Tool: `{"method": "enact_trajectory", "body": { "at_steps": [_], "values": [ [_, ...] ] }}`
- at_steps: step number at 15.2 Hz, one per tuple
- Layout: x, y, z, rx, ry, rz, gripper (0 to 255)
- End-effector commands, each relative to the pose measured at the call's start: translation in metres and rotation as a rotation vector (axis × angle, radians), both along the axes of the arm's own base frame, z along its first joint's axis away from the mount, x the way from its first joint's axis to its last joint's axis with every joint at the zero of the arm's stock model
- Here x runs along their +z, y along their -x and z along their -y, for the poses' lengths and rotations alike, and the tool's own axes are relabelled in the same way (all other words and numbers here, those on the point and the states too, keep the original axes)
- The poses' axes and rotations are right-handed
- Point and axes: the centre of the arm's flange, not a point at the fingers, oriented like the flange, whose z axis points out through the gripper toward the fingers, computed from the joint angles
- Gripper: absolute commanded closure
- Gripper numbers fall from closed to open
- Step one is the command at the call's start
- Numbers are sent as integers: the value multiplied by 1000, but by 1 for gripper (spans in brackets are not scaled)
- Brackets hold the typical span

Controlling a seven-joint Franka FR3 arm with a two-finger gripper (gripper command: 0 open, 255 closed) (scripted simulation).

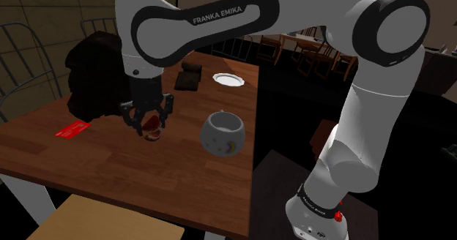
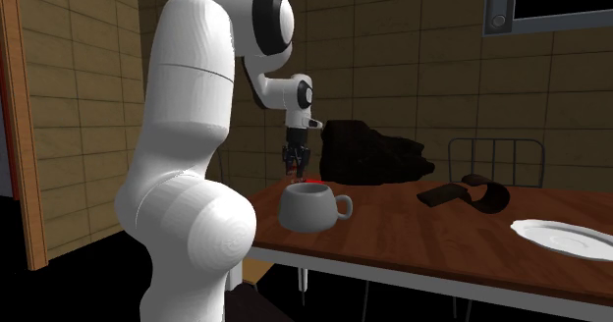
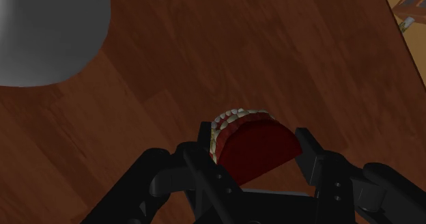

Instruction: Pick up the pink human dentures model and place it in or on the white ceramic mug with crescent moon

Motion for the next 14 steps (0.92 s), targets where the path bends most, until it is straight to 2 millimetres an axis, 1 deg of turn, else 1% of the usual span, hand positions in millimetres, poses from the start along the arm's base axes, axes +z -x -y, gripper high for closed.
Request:
{"method": "enact_trajectory", "body": {
  "at_steps": [1, 14],
  "values": [
    [10, -1, -1, 0, 0, 0, 255],
    [79, -1, -1, 0, 0, 0, 255]
  ]
}}
